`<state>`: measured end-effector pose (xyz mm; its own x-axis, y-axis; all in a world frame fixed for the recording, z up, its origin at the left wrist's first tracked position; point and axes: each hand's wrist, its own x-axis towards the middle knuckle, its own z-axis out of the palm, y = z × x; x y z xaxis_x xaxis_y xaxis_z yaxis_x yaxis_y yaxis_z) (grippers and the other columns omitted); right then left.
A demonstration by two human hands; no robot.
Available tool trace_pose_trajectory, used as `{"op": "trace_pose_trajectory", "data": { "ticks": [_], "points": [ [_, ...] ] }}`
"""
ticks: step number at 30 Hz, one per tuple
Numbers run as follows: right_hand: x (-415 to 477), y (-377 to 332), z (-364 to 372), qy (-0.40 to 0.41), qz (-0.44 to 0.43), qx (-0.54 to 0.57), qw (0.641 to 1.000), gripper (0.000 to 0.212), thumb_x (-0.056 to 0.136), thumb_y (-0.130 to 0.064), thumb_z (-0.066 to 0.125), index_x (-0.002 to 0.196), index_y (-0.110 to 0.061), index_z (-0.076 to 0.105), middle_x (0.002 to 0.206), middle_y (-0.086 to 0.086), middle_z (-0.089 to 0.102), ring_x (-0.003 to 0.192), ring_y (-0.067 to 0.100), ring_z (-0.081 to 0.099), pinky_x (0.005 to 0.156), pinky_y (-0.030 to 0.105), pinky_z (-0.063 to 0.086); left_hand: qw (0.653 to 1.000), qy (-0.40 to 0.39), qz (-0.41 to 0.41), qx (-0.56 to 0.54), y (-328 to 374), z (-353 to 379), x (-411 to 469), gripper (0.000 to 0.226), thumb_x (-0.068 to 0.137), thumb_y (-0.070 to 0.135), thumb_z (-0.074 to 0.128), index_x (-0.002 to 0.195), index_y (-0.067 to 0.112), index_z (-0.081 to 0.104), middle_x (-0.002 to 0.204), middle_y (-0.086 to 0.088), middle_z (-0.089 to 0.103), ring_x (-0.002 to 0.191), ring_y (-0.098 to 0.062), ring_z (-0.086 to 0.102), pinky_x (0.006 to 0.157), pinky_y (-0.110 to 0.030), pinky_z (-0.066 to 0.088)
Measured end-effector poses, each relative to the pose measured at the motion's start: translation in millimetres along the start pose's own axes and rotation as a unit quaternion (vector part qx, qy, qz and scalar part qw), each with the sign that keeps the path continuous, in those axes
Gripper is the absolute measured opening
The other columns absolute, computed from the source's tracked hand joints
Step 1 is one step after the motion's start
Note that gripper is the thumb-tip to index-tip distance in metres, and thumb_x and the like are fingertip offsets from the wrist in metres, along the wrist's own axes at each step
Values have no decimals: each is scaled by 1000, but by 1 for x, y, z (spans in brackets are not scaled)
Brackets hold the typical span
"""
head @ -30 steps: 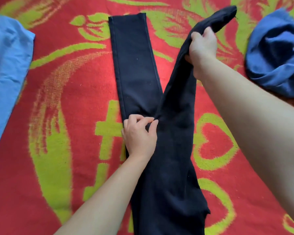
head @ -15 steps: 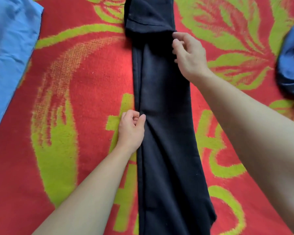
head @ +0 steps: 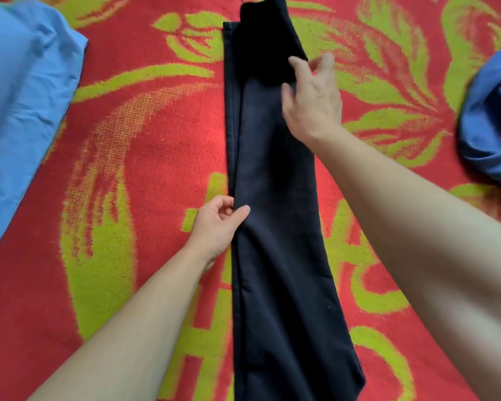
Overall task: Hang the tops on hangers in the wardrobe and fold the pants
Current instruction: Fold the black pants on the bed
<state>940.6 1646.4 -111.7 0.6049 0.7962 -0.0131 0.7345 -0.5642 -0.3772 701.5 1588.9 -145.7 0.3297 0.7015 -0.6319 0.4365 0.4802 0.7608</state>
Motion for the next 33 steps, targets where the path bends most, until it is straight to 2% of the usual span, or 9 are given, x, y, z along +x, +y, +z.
{"op": "trace_pose_trajectory", "data": {
  "ticks": [4, 7, 10, 13, 16, 19, 22, 26, 33],
  "points": [
    [26, -29, 8, -118, 25, 58, 991, 36, 92, -58, 54, 105, -24, 60, 118, 6, 55, 117, 24, 54, 82, 29, 37, 1000, 5, 9, 24, 2, 5, 4, 13, 89, 20, 70, 98, 11, 66, 77, 1, 44, 67, -6, 39, 69, -20, 39],
    [36, -44, 18, -147, 1, 5, 989, 22, 90, -35, 59, 93, -15, 52, 124, 11, 55, 113, 27, 55, 78, 26, 34, 999, 10, 12, 30, 2, 6, 5, 18, 91, 20, 68, 100, 5, 63, 72, 4, 38, 62, -6, 33, 62, -20, 34],
    [34, -57, 20, -86, -35, 4, 996, 28, 92, -18, 48, 68, -15, 34, 102, 14, 50, 97, 29, 54, 76, 29, 36, 999, 6, 17, 41, 0, 2, 4, 17, 93, 22, 66, 100, 7, 60, 72, 2, 37, 62, -8, 32, 59, -20, 32],
    [27, -61, 31, -121, -92, 39, 988, 21, 95, -19, 44, 103, -7, 59, 101, 10, 45, 99, 30, 53, 82, 31, 40, 999, 1, 19, 43, -2, 1, 4, 16, 94, 21, 64, 100, 8, 58, 73, 0, 38, 64, -9, 34, 60, -21, 33],
    [26, -65, 36, -214, -110, 40, 970, 36, 101, -32, 38, 124, -11, 56, 106, 8, 42, 108, 25, 50, 94, 32, 42, 999, 14, 24, 44, -2, 5, 6, 10, 94, 20, 63, 97, 14, 56, 71, 6, 38, 57, -1, 34, 55, -12, 33],
    [21, -61, 38, -144, -91, 95, 981, 39, 103, -34, 40, 131, -13, 59, 118, 9, 49, 115, 23, 53, 95, 30, 41, 997, 28, 34, 59, -2, 7, 13, 15, 94, 19, 63, 103, 10, 55, 77, 4, 41, 64, -6, 36, 61, -17, 35],
    [-26, -23, 35, -38, -129, 17, 991, 49, 104, -36, 39, 149, -17, 45, 154, 15, 36, 141, 29, 37, 112, 36, 32, 996, 39, 40, 68, -3, 8, 18, 18, 94, 18, 63, 106, 8, 55, 81, 2, 44, 68, -10, 40, 66, -22, 38],
    [-109, 47, 29, -120, -68, -138, 981, 63, 104, -53, 29, 160, -29, 12, 166, 16, -2, 154, 33, -1, 123, 48, 6, 996, 27, 54, 66, -1, 9, 23, 15, 94, 19, 62, 104, 11, 54, 82, 0, 47, 72, -12, 43, 68, -22, 40],
    [-215, 76, 20, -139, -1, -42, 989, 69, 103, -47, 40, 160, -17, 14, 165, 19, 8, 153, 37, 6, 123, 48, 11, 971, 143, 122, 151, -10, 11, 12, 26, 92, 31, 64, 105, 14, 50, 73, 12, 46, 68, -9, 48, 70, -22, 41]
  ]
}}
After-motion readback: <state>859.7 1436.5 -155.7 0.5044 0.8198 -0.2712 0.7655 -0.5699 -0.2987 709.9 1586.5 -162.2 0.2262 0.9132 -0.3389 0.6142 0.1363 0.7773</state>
